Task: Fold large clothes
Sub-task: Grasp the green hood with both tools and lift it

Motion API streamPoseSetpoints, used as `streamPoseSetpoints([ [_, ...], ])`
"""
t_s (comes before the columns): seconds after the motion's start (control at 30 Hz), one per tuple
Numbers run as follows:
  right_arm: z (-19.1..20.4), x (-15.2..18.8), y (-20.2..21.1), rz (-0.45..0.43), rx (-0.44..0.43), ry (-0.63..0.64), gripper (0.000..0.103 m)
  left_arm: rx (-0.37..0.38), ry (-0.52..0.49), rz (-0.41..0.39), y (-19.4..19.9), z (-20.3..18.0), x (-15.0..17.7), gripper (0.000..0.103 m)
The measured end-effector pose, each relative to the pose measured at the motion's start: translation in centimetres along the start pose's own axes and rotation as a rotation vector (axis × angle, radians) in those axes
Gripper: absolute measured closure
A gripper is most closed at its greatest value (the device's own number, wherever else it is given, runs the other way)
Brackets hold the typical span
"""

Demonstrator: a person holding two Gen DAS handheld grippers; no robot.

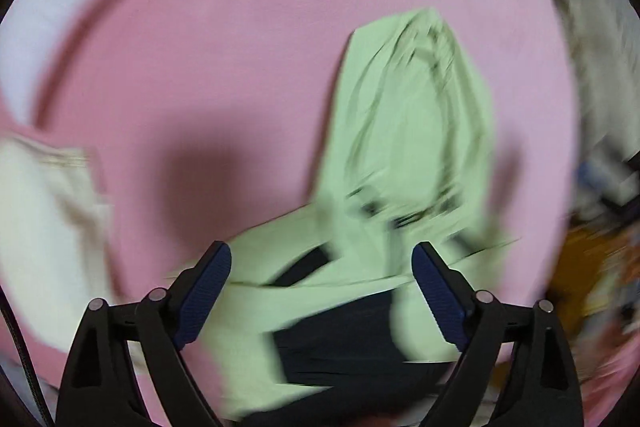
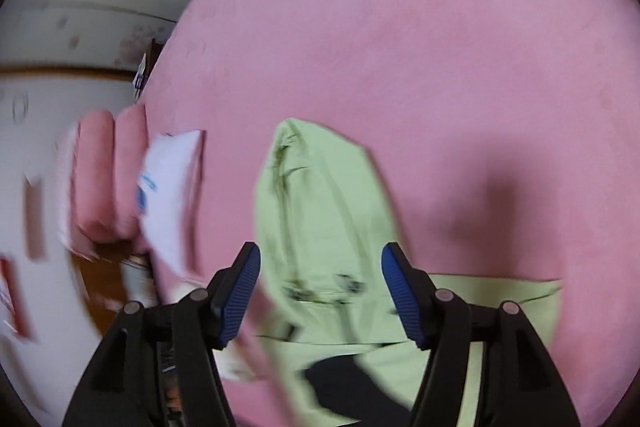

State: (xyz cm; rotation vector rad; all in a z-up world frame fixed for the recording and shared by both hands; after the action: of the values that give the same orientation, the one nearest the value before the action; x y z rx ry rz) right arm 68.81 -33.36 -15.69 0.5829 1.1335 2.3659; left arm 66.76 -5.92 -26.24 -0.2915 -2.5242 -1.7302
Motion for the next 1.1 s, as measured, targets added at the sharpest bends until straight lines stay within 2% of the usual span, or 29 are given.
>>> streamPoseSetpoints([
  [0.07, -0.1, -1.5, -1.8, 0.051, -0.035, -0.122, 0.04, 0.054, 0.066, 0.007, -0.3, 0.6, -3.3, 0.012],
  [0.13, -0.6, -3.1, -3.7, 0.073, -0.089, -0.263, 0.04, 0.043, 0.099, -0.027, -0.4, 1.4, -5.7, 0.012],
  [0.2, -1.9, -4.3, -5.9, 0.09, -0.095, -0.352, 0.04, 0.067, 0.119, -0.049, -1.0, 1.4, -8.2, 0.012],
  [0.27, -3.1, -4.8, -7.8, 0.11, -0.046, -0.384, 0.04, 0.089, 0.129, -0.049, -2.1, 1.2, -10.0, 0.012],
  [0.37, -4.9, -5.4, -11.2, 0.162, 0.048, -0.366, 0.04, 0.089, 0.108, -0.022, -4.6, 0.7, -12.1, 0.012],
  [0.43, -5.7, -5.8, -13.3, 0.2, 0.075, -0.356, 0.04, 0.083, 0.09, -0.001, -6.3, 0.2, -12.8, 0.012],
  [0.5, -5.6, -6.2, -14.9, 0.232, 0.072, -0.337, 0.04, 0.044, 0.07, 0.014, -8.4, -0.1, -13.3, 0.012],
  [0.53, -5.4, -6.3, -15.6, 0.249, 0.068, -0.314, 0.04, 0.016, 0.054, 0.024, -9.5, -0.2, -13.6, 0.015],
  [0.6, -5.2, -6.4, -17.0, 0.27, 0.071, -0.265, 0.04, -0.025, 0.033, 0.045, -11.5, -0.4, -13.8, 0.032],
  [0.63, -5.1, -6.3, -17.4, 0.272, 0.075, -0.251, 0.047, -0.03, 0.032, 0.047, -12.2, -0.7, -13.9, 0.046],
  [0.67, -4.9, -6.3, -17.8, 0.271, 0.074, -0.235, 0.066, -0.017, 0.032, 0.039, -12.9, -1.2, -14.1, 0.059],
  [0.7, -4.6, -6.4, -18.1, 0.268, 0.071, -0.212, 0.076, -0.01, 0.03, 0.031, -13.4, -1.5, -14.2, 0.064],
  [0.73, -4.4, -6.5, -18.4, 0.258, 0.073, -0.187, 0.089, -0.016, 0.024, 0.021, -13.7, -1.7, -14.4, 0.073],
  [0.77, -4.2, -6.6, -18.5, 0.248, 0.076, -0.15, 0.095, -0.022, 0.008, 0.012, -13.9, -2.0, -14.4, 0.088],
  [0.83, -3.2, -6.7, -18.3, 0.231, 0.076, -0.05, 0.1, -0.052, -0.06, -0.007, -14.2, -3.0, -14.4, 0.093],
  [0.93, -1.4, -6.3, -17.4, 0.195, 0.075, 0.141, 0.101, -0.11, -0.177, -0.071, -13.2, -4.3, -14.1, 0.097],
  [1.1, 2.2, -3.2, -13.9, 0.123, -0.051, 0.385, 0.102, -0.047, -0.351, -0.221, -8.5, -6.9, -11.2, 0.098],
])
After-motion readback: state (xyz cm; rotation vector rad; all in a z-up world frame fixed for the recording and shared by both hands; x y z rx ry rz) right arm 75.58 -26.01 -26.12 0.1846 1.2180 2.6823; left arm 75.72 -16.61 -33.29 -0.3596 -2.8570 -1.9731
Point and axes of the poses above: each gripper's, at about its wrist camera, not at the fingertips, and y roughly against the way its jaws point, z to its left, x to its underside, the point moved 10 cm from there along -y, roughly the way its jaws point, and after that the axes turned 7 degrees about -y, right-handed, at the moved point
